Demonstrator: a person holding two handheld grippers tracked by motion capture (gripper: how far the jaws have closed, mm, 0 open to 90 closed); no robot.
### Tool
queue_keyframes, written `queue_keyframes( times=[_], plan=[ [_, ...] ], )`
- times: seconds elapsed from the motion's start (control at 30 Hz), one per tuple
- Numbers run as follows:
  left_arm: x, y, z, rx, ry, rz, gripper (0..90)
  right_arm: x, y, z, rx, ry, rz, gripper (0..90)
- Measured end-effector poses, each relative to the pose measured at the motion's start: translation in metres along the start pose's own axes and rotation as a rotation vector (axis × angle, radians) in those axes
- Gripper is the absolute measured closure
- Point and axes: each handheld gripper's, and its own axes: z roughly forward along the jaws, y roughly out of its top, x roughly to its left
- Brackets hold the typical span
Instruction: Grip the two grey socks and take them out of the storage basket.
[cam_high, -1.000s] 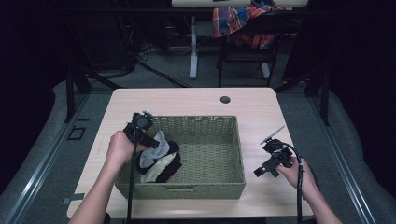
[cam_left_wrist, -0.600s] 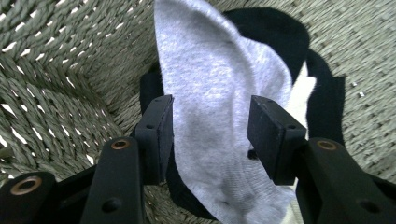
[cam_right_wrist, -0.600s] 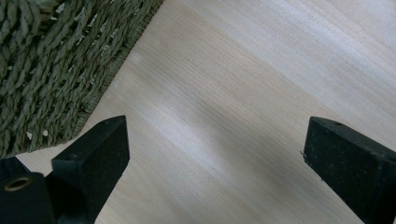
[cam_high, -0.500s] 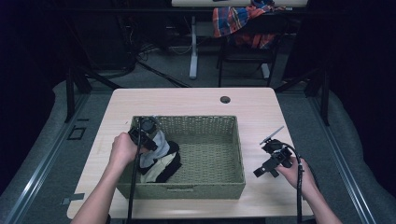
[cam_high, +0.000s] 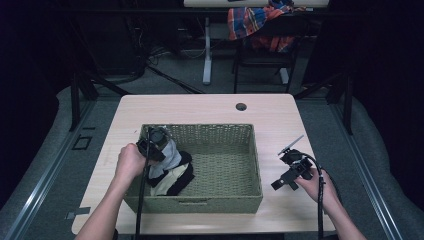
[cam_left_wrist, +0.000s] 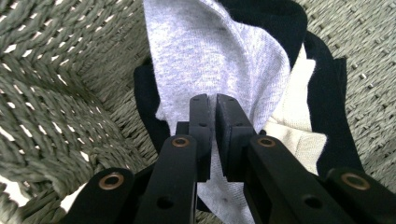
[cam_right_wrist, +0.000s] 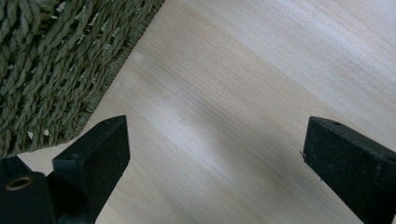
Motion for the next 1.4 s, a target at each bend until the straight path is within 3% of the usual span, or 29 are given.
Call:
queue_keyframes(
  times=[0.23, 0.27, 0.53, 0.63, 0.67, 0.7, 0.77, 0.97, 1.07, 1.13, 1.2, 1.3, 1.37, 1.4],
  plan=[
    [0.001, -0.003, -0.012, -0.039, 0.020, 0.000, 86.4, -0.001, 0.000, 0.000, 0.012, -0.002, -0.008, 7.2],
    [0.001, -0.004, -0.013, -0.048, 0.022, 0.000, 86.4, 0.000, -0.001, 0.001, -0.009, -0.001, 0.011, 7.2],
    [-0.001, -0.005, -0.026, -0.080, 0.016, 0.005, 87.4, -0.001, 0.000, 0.000, 0.006, 0.001, 0.002, 7.2],
    [-0.001, -0.004, -0.021, -0.063, 0.006, 0.008, 87.5, -0.001, 0.000, -0.001, 0.015, -0.004, -0.006, 7.3],
    [-0.002, -0.004, -0.019, -0.051, -0.001, 0.008, 87.5, 0.002, -0.002, 0.004, -0.041, 0.007, 0.040, 7.2],
    [-0.002, -0.003, -0.015, -0.040, -0.003, 0.010, 87.5, 0.000, 0.000, 0.001, -0.002, 0.002, 0.009, 7.3],
    [-0.002, -0.003, -0.008, -0.013, -0.001, 0.012, 87.5, -0.001, 0.001, -0.001, 0.025, -0.002, -0.013, 7.3],
    [-0.001, -0.004, 0.000, 0.030, -0.007, 0.005, 86.8, 0.001, 0.000, 0.000, 0.019, -0.007, -0.006, 7.3],
    [-0.001, -0.004, 0.002, 0.047, -0.008, -0.004, 77.1, 0.001, 0.000, 0.000, 0.018, -0.007, -0.006, 7.3],
    [-0.001, -0.004, 0.005, 0.062, -0.008, -0.018, 64.5, 0.003, -0.002, 0.003, -0.034, 0.001, 0.035, 7.2],
    [0.000, -0.003, 0.007, 0.075, -0.004, -0.024, 62.0, 0.000, 0.001, -0.001, 0.035, 0.003, -0.023, 7.3],
    [0.000, -0.002, 0.013, 0.108, 0.012, -0.033, 60.5, 0.001, 0.000, 0.000, 0.020, 0.001, -0.006, 7.3],
    [-0.001, -0.002, 0.015, 0.119, 0.015, -0.033, 66.0, 0.002, -0.001, 0.002, 0.000, 0.001, 0.012, 7.3],
    [-0.002, -0.003, 0.016, 0.120, 0.016, -0.029, 69.4, 0.002, 0.000, 0.001, 0.020, 0.000, -0.005, 7.3]
  ],
)
